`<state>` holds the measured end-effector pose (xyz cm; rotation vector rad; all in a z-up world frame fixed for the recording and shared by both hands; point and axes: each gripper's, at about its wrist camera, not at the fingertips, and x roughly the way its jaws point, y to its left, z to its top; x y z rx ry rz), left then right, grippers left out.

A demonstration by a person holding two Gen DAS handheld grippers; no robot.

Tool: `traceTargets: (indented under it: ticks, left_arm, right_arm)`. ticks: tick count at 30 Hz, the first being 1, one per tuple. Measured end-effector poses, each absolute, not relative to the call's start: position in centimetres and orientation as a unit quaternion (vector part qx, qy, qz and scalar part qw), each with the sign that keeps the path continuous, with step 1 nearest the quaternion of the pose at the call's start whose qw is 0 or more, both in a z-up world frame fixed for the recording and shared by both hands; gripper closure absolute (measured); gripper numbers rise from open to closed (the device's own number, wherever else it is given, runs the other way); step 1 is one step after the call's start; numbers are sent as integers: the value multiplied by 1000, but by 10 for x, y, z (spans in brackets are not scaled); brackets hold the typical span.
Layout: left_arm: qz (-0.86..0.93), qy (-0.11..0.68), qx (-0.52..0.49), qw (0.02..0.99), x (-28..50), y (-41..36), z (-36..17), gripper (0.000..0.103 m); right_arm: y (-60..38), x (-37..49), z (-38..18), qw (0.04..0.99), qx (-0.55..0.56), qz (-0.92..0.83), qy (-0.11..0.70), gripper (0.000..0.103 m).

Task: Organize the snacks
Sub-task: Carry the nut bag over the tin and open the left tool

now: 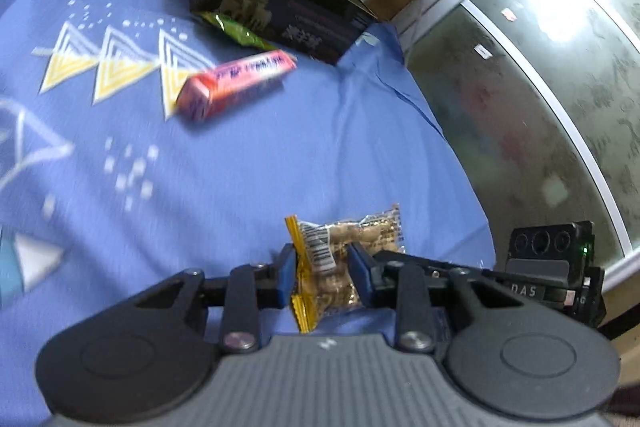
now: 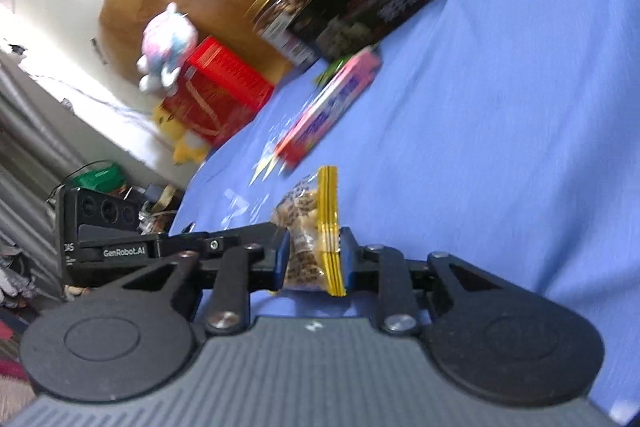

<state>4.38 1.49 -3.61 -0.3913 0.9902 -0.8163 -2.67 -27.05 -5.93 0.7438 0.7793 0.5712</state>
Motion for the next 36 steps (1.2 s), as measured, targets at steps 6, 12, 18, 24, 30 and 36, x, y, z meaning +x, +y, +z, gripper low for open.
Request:
traceTargets:
  ticks: [6, 12, 18, 24, 30, 36]
  left_arm:
    - [-376, 448, -220, 781, 34, 24, -45, 76]
    - [-377, 443, -213, 785, 31, 24, -44, 74]
    - [-376, 442, -213, 786, 30, 22, -43, 75]
    - [-375, 442, -210, 788, 35, 20, -39, 75]
    - [-370, 429, -203, 799, 58, 20, -19, 75]
    - [-366, 397, -180, 823, 103, 11, 19, 75]
  right_arm:
    - [-269, -33, -64, 816, 364, 269, 360, 77]
    - [-269, -37, -65, 822, 356, 272, 352, 77]
    - [-269, -41, -65, 825, 351, 274, 348, 77]
    - [-266, -38, -60, 831, 336, 280, 343, 77]
    - [-266, -13, -45, 838, 321, 293, 331, 77]
    - [-269, 35, -17, 855, 296, 303, 299, 77]
